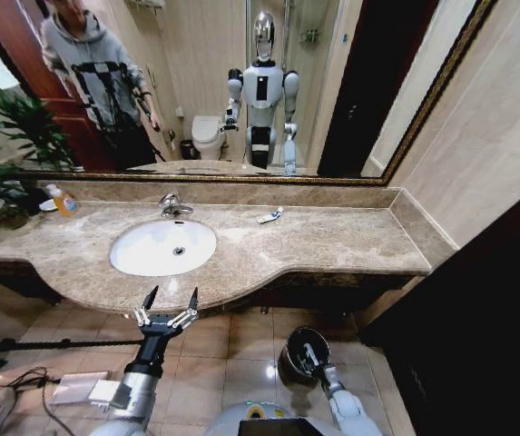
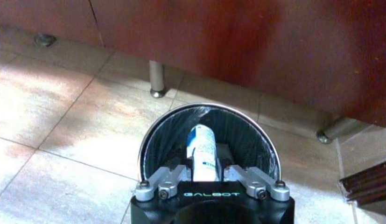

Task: Pick up the trash from the sink and place it in the trash bin.

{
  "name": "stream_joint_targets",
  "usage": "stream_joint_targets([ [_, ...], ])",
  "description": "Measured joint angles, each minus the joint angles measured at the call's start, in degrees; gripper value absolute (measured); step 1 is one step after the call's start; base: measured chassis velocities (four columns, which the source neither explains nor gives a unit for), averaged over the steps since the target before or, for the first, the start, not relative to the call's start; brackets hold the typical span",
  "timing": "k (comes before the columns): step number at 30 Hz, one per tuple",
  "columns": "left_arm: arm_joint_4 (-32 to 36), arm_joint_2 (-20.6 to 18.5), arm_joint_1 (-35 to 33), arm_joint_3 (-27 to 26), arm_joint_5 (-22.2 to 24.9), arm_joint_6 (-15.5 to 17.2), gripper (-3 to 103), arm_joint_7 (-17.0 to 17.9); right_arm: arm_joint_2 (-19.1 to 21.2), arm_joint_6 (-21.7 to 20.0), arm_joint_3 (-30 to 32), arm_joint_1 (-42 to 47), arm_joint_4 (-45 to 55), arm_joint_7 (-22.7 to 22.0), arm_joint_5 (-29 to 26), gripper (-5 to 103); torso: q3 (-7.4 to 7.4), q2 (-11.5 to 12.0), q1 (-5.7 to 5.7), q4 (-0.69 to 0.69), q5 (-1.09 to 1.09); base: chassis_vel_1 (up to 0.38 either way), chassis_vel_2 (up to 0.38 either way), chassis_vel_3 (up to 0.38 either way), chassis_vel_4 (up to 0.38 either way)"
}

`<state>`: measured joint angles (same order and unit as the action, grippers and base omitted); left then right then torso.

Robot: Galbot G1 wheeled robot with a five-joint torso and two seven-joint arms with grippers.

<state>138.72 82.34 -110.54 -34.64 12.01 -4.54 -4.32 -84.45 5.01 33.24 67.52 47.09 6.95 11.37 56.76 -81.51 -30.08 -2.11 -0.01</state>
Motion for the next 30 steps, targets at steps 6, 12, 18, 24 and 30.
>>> stream_joint_targets([
  [6,0.0,0.0,0.0,0.0,0.0,0.0,100,0.0,-0.6,0.5,0.6,-3.3,-4.3,-0.8,2.5,23,0.00,0.0,0.00,0.00,0.00,0.000,0.000,0.000,0.000],
  [12,0.0,0.0,0.0,0.0,0.0,0.0,100,0.0,-1.2,0.5,1.0,-6.3,-9.0,-1.3,5.5,23,0.00,0.0,0.00,0.00,0.01,0.000,0.000,0.000,0.000],
  [18,0.0,0.0,0.0,0.0,0.0,0.0,100,0.0,-1.6,0.6,1.4,-8.4,-12.8,-1.6,7.7,23,0.00,0.0,0.00,0.00,0.01,0.000,0.000,0.000,0.000],
  [24,0.0,0.0,0.0,0.0,0.0,0.0,100,0.0,-1.9,0.8,1.7,-10.3,-15.3,-2.1,8.3,23,0.00,0.0,0.00,0.00,0.01,0.000,0.000,0.000,0.000],
  [30,0.0,0.0,0.0,0.0,0.0,0.0,100,0.0,-1.7,0.7,1.9,-10.7,-15.5,-2.2,7.9,44,0.00,0.0,0.00,0.00,0.01,0.000,0.000,0.000,0.000],
])
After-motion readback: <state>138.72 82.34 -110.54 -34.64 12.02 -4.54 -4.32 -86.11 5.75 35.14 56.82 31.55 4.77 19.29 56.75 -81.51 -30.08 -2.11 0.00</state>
